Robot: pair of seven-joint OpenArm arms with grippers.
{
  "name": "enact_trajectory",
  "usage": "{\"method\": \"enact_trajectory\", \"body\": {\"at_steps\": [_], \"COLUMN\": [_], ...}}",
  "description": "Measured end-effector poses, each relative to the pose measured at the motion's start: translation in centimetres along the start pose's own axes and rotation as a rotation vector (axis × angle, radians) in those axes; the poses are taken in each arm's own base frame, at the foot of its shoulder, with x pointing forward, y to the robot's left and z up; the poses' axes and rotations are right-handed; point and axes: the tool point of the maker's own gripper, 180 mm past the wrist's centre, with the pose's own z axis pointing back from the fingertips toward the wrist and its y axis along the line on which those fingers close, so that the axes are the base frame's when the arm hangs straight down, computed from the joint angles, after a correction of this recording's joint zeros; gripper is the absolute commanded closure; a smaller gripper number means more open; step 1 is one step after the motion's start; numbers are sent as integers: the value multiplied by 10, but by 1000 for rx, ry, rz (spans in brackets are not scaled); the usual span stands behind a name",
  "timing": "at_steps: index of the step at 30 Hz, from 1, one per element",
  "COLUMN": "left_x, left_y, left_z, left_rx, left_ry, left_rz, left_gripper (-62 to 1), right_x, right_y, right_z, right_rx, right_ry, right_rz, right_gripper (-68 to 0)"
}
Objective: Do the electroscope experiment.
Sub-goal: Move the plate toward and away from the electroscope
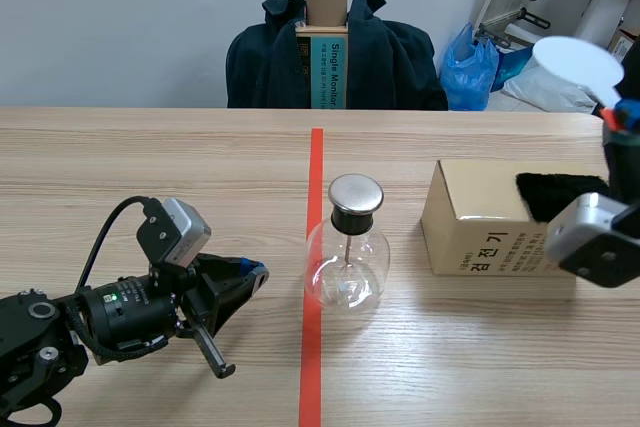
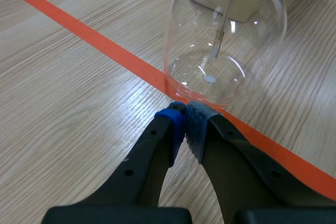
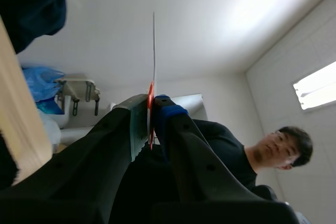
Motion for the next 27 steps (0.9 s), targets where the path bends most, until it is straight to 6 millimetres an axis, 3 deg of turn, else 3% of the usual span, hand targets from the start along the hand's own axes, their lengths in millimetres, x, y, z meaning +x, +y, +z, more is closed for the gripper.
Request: {"method": "enact_trajectory", "body": {"at_steps": [7,16,19,22,27], "left_x": [-1,0,13,31,77], "left_y": [0,-6,-15,-25,-49], "left_z": [0,3,22,53,101], "left_rx": [0,-26,-41,-42,-55], "left_ry": [8,4,-25,-54,-130], "left_rz": [0,12,-12,-56,-85], "left_gripper": [-27,-27,-27,-27,-27], "right_x": [-13,-38,-45,-51,-57], "right_y": [-50,-86,-91,-91,-94], "right_z": [-1,3,5,7,8], "right_rx": [-134,-246,-256,-244,-251], "right_ry": [19,89,106,119,139], "right_rz": [-1,-18,-3,-4,-2], "right_gripper": [-8,-8,-8,-8,-8]}}
